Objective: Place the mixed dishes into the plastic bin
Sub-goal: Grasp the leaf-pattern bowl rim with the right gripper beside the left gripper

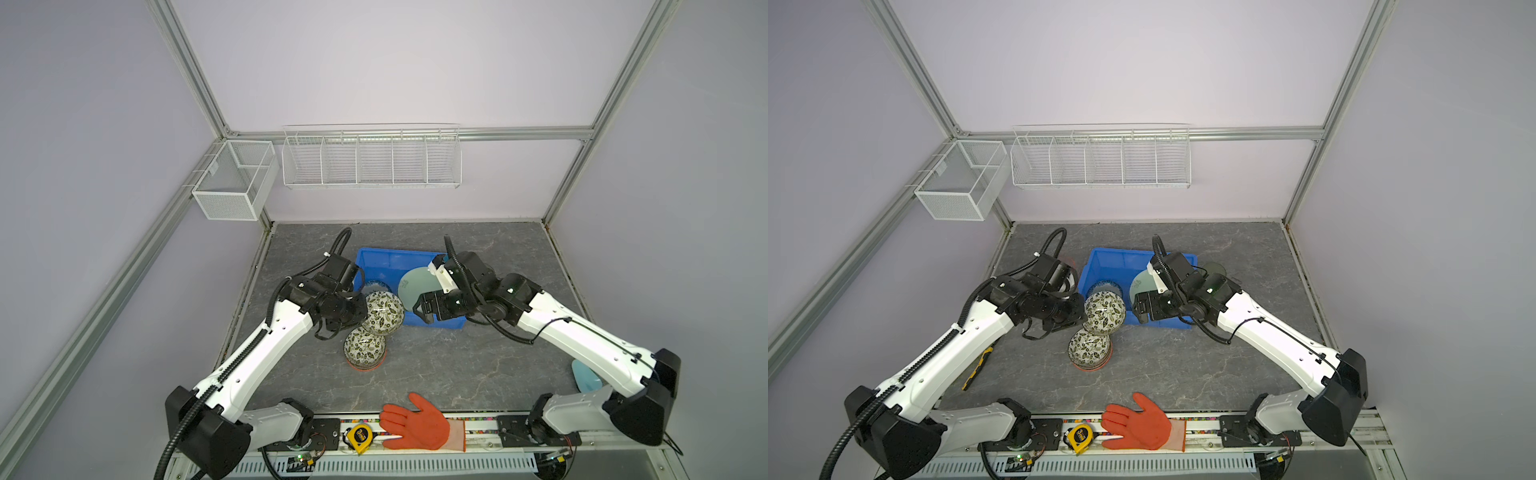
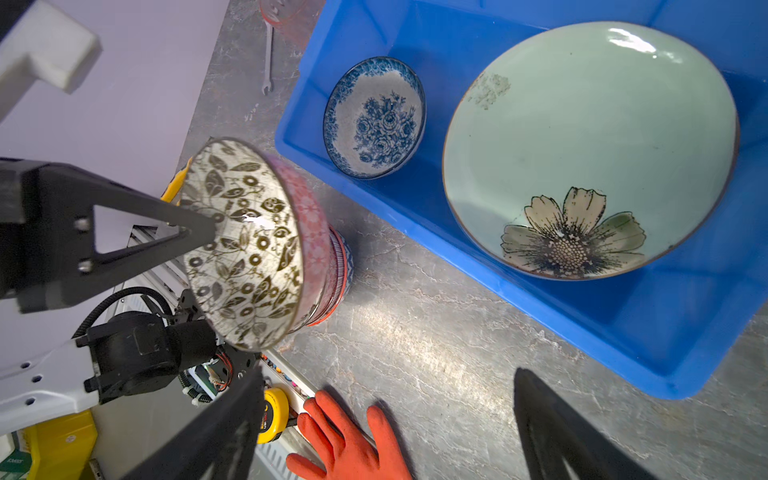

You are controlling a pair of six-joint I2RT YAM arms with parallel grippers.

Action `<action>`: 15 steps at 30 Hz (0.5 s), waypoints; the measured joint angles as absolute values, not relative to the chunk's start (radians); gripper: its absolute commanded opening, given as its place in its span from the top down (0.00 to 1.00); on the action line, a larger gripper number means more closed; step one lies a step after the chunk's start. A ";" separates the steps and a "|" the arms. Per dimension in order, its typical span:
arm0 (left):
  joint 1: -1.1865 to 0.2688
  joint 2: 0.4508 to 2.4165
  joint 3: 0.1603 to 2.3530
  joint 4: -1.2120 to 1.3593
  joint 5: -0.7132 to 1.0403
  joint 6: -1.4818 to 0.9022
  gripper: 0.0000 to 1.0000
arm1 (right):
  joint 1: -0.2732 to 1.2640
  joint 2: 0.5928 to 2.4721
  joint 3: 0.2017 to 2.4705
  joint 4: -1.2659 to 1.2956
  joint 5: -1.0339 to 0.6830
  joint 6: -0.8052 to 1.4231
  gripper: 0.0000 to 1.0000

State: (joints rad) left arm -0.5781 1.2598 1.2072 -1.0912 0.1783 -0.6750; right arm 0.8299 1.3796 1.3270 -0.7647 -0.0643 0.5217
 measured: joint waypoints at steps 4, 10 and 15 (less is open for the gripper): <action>-0.612 1.325 1.248 -1.072 0.176 -0.672 1.00 | 0.840 1.398 1.360 -0.780 -0.055 0.515 0.15; -0.647 1.377 1.298 -1.049 0.175 -0.672 1.00 | 0.842 1.430 1.374 -0.793 -0.033 0.517 0.24; -0.664 1.398 1.311 -1.044 0.175 -0.672 1.00 | 0.844 1.471 1.404 -0.816 0.001 0.522 0.33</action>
State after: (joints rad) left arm -0.6643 1.3979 1.3109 -1.0435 0.1753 -0.6720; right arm 0.8444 1.4712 1.4040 -0.8162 0.0006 0.5224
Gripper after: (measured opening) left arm 0.049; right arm 0.705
